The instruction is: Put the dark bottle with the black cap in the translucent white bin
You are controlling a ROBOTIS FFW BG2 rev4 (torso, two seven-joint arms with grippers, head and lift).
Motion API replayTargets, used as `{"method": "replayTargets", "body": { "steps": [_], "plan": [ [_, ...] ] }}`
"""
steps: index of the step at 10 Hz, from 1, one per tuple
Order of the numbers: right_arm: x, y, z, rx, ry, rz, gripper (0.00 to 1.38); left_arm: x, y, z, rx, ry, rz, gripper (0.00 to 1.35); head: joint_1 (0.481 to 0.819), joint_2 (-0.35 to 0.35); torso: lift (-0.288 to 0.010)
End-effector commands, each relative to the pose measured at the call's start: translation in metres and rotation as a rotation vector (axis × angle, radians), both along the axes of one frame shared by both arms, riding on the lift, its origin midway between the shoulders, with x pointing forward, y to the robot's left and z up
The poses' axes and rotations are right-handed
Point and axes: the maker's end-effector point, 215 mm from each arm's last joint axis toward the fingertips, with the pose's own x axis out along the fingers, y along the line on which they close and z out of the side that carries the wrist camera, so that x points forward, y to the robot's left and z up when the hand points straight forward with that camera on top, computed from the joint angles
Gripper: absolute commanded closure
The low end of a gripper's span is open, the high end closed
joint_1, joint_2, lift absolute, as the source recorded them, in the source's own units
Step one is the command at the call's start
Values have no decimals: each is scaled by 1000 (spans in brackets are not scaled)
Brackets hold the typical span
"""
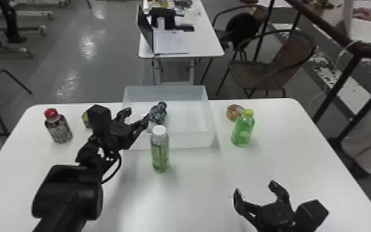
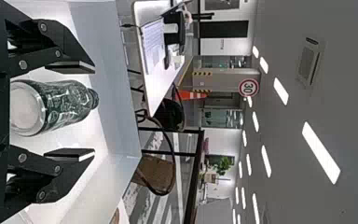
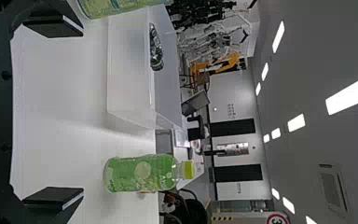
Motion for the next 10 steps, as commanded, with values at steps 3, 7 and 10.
{"method": "replayTargets", "body": {
  "steps": [3,7,10],
  "plan": [
    [-1,0,0,-1,0,0,94,-33,48,13,-71,-38,91,584,695,-30,-56],
    [-2,-2,3,-3,-4,-5,94,-118,122,8,-102,-50,255,558,695,46,-56],
    [-3,-4,7,0,-10,-14,94,-203,158,-29,-108,13,413,470,695,112,-56]
  ]
}}
